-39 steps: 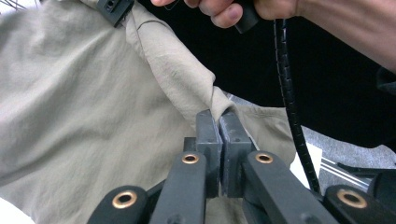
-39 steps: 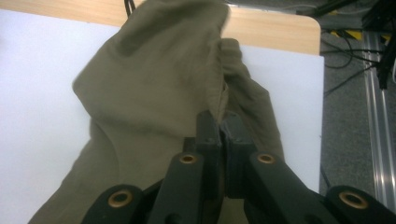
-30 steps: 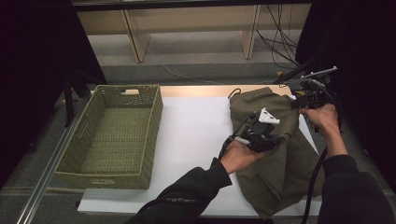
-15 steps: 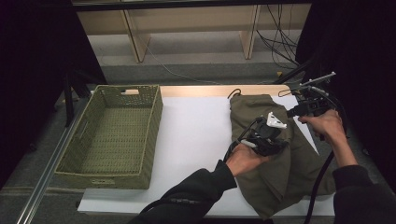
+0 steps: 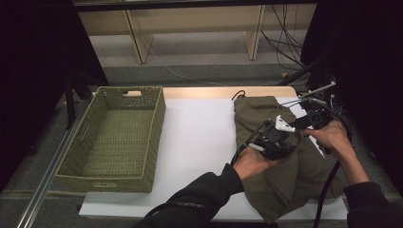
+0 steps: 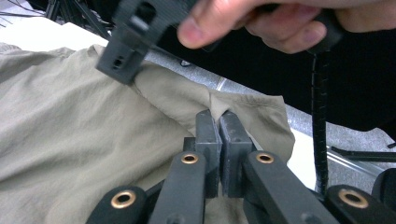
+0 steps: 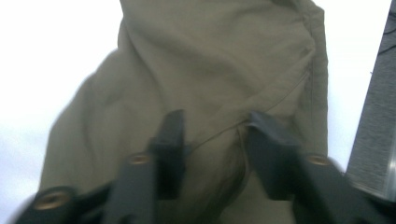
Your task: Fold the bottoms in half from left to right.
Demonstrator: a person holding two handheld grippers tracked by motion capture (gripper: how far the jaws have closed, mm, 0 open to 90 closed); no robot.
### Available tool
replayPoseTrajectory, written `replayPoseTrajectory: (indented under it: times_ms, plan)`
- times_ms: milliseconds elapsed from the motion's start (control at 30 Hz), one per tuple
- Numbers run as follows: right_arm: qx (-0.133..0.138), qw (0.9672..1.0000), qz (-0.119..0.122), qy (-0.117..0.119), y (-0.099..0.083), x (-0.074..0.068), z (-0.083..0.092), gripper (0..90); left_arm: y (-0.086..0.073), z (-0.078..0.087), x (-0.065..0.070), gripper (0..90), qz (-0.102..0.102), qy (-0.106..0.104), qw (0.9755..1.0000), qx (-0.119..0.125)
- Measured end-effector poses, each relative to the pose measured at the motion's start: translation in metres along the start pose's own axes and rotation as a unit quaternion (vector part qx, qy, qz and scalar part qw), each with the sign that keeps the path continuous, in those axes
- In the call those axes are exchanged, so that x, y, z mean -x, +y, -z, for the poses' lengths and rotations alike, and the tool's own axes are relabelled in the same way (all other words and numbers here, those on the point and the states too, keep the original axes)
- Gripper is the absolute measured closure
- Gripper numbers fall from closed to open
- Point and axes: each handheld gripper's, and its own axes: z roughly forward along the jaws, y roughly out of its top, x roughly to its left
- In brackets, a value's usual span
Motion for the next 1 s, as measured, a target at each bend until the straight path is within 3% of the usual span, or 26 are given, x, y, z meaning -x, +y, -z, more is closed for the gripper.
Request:
replayPoseTrajectory:
  times_ms: [33,100,267,400,567,767,800,1000]
  plan:
    - [0.002,0.9999,0.007,-0.009,-0.004,-0.002,0.002,83.0,0.000,-0.001,0.001,86.7,0.003,-0.002,1.0000,-0.001]
    - [0.007,0.9998,0.009,-0.014,-0.009,-0.003,0.006,88.2,-0.001,-0.002,0.002,86.1,0.005,-0.007,1.0000,-0.002]
    - [0.014,0.9996,0.004,-0.023,-0.022,0.005,0.010,89.2,-0.002,-0.007,0.009,83.2,0.001,-0.027,0.9996,-0.013]
    - [0.023,0.9991,-0.022,-0.028,-0.038,0.024,0.007,89.5,-0.003,-0.007,0.011,79.9,0.010,-0.050,0.9986,-0.014]
    - [0.033,0.9977,-0.043,-0.042,-0.054,0.044,0.001,89.4,-0.008,-0.002,0.012,76.6,-0.002,-0.062,0.9979,-0.019]
    - [0.039,0.9962,-0.069,-0.037,-0.072,0.068,-0.010,89.2,-0.018,0.028,0.006,64.1,-0.016,-0.047,0.9987,-0.008]
    - [0.038,0.9954,-0.080,-0.037,-0.078,0.076,-0.016,89.2,-0.021,0.033,0.003,56.7,-0.013,-0.040,0.9991,-0.005]
    - [0.033,0.9943,-0.092,-0.042,-0.087,0.095,-0.035,89.2,-0.041,0.067,-0.014,44.9,-0.003,-0.001,1.0000,0.001]
